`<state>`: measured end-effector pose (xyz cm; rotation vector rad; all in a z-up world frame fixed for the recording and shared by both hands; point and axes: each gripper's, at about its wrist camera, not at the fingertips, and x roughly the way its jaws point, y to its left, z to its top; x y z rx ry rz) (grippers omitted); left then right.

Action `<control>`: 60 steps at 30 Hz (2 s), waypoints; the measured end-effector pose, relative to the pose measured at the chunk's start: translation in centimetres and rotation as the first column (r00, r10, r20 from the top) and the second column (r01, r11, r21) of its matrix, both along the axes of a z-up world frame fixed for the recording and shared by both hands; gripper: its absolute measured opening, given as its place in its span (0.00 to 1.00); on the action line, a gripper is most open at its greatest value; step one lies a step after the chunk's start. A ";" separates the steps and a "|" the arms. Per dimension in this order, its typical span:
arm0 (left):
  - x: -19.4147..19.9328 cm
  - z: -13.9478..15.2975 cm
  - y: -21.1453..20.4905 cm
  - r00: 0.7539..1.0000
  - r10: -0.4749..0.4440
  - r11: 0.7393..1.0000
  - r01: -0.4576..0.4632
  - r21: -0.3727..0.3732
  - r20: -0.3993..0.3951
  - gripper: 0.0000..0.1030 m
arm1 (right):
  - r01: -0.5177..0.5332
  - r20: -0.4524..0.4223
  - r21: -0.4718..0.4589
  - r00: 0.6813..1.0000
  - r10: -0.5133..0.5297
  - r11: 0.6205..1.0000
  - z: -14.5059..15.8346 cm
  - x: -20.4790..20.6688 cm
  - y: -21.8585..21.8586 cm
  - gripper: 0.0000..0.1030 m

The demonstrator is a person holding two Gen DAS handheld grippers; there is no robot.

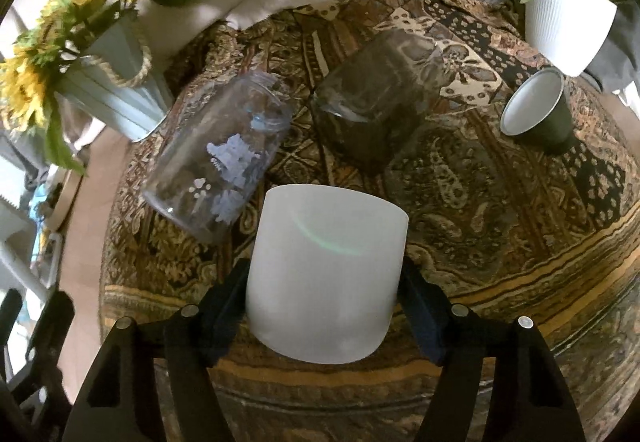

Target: Flip cup upside down

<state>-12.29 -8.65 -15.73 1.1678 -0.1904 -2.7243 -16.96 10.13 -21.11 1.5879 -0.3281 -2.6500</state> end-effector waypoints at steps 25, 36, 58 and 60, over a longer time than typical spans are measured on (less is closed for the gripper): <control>4.4 -2.0 6.4 0.996 0.001 1.000 -0.002 0.014 0.084 1.00 | -0.194 0.090 0.144 0.979 0.183 0.970 -0.8 6.3 4.8 0.69; 4.7 -2.3 6.8 0.995 0.021 1.000 -0.023 0.016 0.099 1.00 | -0.203 0.071 0.163 0.979 0.194 0.965 -1.0 6.4 4.9 0.83; 9.7 9.7 11.7 0.989 -0.079 0.981 0.099 0.168 -0.122 1.00 | 0.036 -0.319 0.048 0.948 -0.019 0.998 13.7 15.0 13.8 0.85; 10.2 11.1 12.1 0.983 -0.077 0.978 0.107 0.179 -0.166 1.00 | 0.046 -0.361 0.037 0.932 -0.030 0.998 14.8 15.9 14.4 0.85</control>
